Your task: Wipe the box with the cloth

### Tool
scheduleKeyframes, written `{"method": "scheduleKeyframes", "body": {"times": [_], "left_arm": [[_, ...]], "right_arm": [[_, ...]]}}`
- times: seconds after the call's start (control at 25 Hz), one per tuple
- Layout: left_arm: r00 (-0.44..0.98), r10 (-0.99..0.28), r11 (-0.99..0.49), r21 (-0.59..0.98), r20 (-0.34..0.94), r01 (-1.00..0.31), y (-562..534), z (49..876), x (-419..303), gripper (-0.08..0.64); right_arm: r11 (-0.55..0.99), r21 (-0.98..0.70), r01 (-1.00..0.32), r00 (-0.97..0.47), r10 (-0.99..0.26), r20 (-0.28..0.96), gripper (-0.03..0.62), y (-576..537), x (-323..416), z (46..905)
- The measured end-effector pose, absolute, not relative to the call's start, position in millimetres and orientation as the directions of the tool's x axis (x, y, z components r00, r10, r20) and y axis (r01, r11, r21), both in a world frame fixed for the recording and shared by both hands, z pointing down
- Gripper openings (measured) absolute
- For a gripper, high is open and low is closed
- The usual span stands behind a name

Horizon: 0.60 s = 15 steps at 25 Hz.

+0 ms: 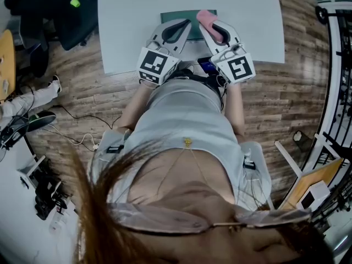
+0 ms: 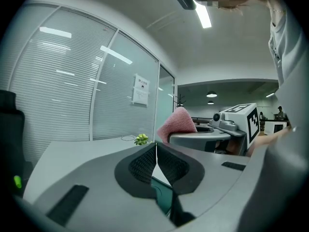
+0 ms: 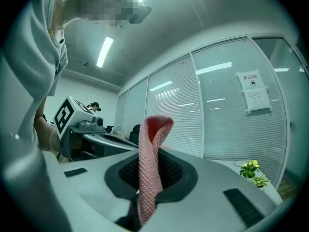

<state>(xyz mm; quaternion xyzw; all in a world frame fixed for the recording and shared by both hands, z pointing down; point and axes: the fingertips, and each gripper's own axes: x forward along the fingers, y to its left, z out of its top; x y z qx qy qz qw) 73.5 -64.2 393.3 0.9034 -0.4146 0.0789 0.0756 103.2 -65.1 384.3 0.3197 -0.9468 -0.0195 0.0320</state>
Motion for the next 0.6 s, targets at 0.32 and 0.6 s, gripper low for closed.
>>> {"method": "scheduleKeyframes", "body": {"times": [0.32,0.6], "left_arm": [[0.649,-0.733,-0.641,0.111,0.202,-0.759,-60,398,78,0.034],[0.644,-0.735,-0.638,0.102,0.214,-0.763,-58,401,83,0.034]], "right_arm": [[0.803,0.04,-0.595,-0.8,-0.596,0.072,0.037,-57,106,391],[0.808,0.045,-0.587,-0.805,-0.589,0.073,0.035,-54,110,392]]}}
